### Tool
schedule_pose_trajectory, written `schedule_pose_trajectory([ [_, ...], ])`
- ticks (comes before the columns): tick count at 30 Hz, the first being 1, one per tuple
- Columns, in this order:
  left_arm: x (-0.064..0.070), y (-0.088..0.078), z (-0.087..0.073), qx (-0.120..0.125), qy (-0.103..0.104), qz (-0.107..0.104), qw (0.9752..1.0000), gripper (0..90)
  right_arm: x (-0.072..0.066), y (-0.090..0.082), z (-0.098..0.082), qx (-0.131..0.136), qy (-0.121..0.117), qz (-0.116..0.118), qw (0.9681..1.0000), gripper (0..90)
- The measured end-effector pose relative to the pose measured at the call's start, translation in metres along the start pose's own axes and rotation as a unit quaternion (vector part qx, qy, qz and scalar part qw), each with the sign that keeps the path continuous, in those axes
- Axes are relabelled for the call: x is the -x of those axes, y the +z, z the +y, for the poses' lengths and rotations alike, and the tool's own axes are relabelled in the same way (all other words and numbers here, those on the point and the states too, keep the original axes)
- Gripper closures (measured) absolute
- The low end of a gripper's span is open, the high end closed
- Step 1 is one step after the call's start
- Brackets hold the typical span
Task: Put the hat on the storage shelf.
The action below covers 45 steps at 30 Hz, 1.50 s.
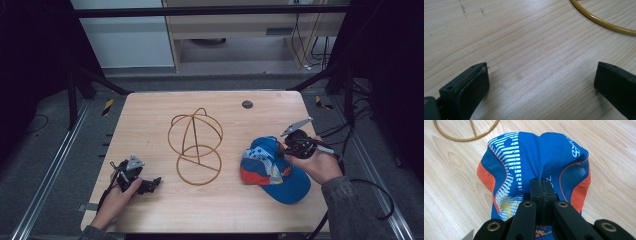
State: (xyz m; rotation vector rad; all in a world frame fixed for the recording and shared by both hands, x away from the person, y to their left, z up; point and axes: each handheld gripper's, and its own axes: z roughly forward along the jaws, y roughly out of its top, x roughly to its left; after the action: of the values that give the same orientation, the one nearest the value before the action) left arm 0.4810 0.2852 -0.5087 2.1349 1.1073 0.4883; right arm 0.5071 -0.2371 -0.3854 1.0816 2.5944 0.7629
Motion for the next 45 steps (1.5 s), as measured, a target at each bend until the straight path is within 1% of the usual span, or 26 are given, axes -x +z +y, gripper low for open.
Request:
schedule_pose_trajectory([
  [3, 0.0, 0.0, 0.0, 0.0, 0.0, 0.0, 1.0, 0.0, -0.001, -0.004, 0.001, 0.001, -0.002, 0.0, 1.0, 90.0],
  [7, 0.0, 0.0, 0.0, 0.0, 0.0, 0.0, 1.0, 0.0, -0.003, -0.016, 0.005, 0.008, -0.006, 0.0, 1.0, 90.0],
  [8, 0.0, 0.0, 0.0, 0.0, 0.0, 0.0, 1.0, 0.0, -0.003, -0.016, 0.005, 0.008, -0.006, 0.0, 1.0, 90.0],
  [11, 0.0, 0.0, 0.0, 0.0, 0.0, 0.0, 1.0, 0.0, -0.005, -0.03, 0.013, 0.022, -0.011, -0.004, 0.9997, 90.0],
  [15, 0.0, 0.0, 0.0, 0.0, 0.0, 0.0, 1.0, 0.0, -0.007, -0.042, 0.022, 0.026, -0.016, -0.006, 0.9995, 90.0],
  [16, 0.0, 0.0, 0.0, 0.0, 0.0, 0.0, 1.0, 0.0, -0.007, -0.042, 0.022, 0.026, -0.016, -0.006, 0.9995, 90.0],
  [17, 0.0, 0.0, 0.0, 0.0, 0.0, 0.0, 1.0, 0.0, -0.008, -0.045, 0.024, 0.027, -0.017, -0.007, 0.9995, 90.0],
  [18, 0.0, 0.0, 0.0, 0.0, 0.0, 0.0, 1.0, 0.0, -0.01, -0.052, 0.031, 0.029, -0.023, -0.008, 0.9993, 90.0],
  [22, 0.0, 0.0, 0.0, 0.0, 0.0, 0.0, 1.0, 0.0, -0.013, -0.064, 0.042, 0.035, -0.03, -0.01, 0.9989, 90.0],
  [27, 0.0, 0.0, 0.0, 0.0, 0.0, 0.0, 1.0, 0.0, -0.018, -0.082, 0.056, 0.045, -0.045, -0.012, 0.9979, 90.0],
  [36, 0.0, 0.0, 0.0, 0.001, -0.002, 0.0, 1.0, 0.0, -0.026, -0.112, 0.08, 0.064, -0.06, -0.018, 0.996, 90.0],
  [45, 0.0, 0.0, 0.0, 0.001, 0.0, 0.0, 1.0, 0.0, -0.032, -0.131, 0.097, 0.081, -0.069, -0.015, 0.9942, 90.0],
])
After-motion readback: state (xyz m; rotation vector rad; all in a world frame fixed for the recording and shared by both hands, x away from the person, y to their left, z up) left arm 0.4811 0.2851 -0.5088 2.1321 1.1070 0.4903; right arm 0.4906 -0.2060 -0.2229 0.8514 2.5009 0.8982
